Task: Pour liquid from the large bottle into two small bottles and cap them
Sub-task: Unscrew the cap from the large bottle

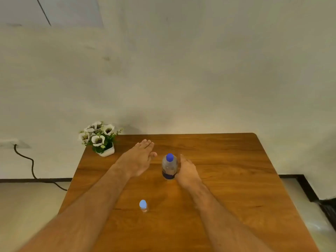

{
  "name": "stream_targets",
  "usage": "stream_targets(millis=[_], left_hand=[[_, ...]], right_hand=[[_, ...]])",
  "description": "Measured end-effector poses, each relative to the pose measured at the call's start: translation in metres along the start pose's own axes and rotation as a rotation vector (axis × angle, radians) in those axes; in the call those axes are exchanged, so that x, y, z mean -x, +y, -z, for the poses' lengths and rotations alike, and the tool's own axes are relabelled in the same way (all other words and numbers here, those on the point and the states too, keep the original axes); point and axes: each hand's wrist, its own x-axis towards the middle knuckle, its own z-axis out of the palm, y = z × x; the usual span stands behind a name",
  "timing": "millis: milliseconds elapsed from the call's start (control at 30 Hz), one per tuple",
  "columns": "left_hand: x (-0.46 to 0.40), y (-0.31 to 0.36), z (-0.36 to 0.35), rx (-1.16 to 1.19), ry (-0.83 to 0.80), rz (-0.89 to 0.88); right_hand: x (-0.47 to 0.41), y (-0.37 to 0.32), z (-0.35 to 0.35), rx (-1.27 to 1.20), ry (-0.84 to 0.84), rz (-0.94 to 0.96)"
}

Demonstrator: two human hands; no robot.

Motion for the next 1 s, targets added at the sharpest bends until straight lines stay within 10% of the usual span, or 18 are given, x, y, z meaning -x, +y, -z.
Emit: stream_targets(millis=[533, 1000], left_hand=[[-0.012, -0.023, -0.053, 0.12, -0.142, 0.029], [-0.016, 0.019, 0.011, 0.347, -0.037, 0.066]], right_hand=[[-0.032, 0.039, -0.078, -0.562, 0.144, 0.053], [-0.029, 0.026, -0.052, -0.529, 0.211, 0.162]])
